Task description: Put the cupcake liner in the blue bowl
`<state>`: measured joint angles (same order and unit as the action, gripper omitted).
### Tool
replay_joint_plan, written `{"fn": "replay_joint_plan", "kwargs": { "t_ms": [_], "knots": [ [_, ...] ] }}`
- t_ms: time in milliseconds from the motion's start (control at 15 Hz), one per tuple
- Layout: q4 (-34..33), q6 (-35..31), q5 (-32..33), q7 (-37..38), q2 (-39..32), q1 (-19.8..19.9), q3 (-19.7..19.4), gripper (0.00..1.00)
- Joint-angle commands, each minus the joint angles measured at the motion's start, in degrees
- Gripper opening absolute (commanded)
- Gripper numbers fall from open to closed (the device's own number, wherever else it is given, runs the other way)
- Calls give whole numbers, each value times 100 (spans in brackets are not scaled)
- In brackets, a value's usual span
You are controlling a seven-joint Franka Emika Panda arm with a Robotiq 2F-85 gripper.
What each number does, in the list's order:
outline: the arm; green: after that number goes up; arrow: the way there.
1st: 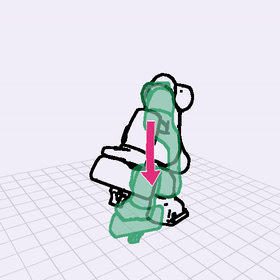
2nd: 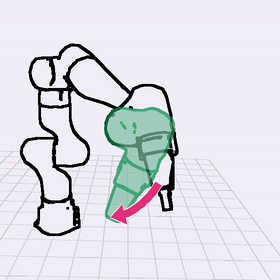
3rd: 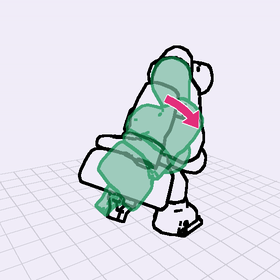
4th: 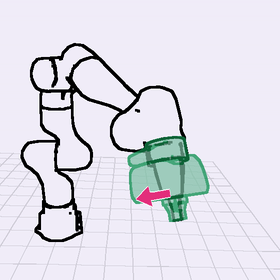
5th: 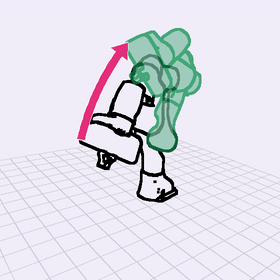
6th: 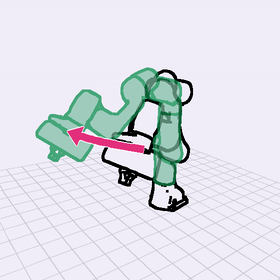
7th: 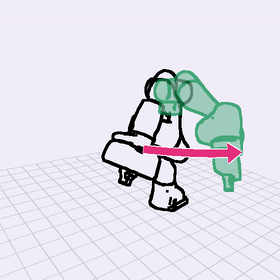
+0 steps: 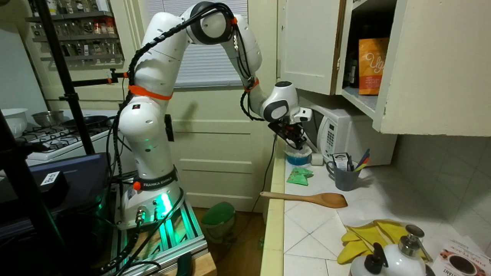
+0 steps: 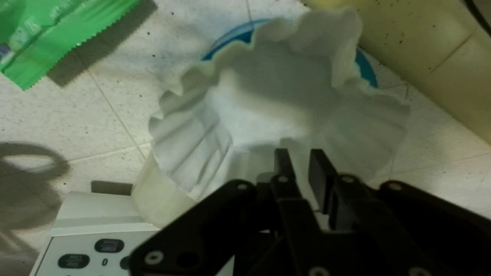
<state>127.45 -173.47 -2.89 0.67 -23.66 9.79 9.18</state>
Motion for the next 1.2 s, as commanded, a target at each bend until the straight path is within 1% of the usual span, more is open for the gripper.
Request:
{"fn": "replay_joint_plan", "kwargs": {
  "t_ms": [0, 267, 667, 800, 1133],
  "knots": [
    [-198, 238, -128, -67, -208, -143, -212, 0],
    [-319, 481, -58, 7, -375, -301, -464, 0],
    [-629, 1126, 74, 80, -710, -646, -836, 0],
    [-682, 1115, 43, 14, -679, -665, -823, 0],
    [-487, 833, -22, -166, -390, -643, -618, 0]
  ]
}}
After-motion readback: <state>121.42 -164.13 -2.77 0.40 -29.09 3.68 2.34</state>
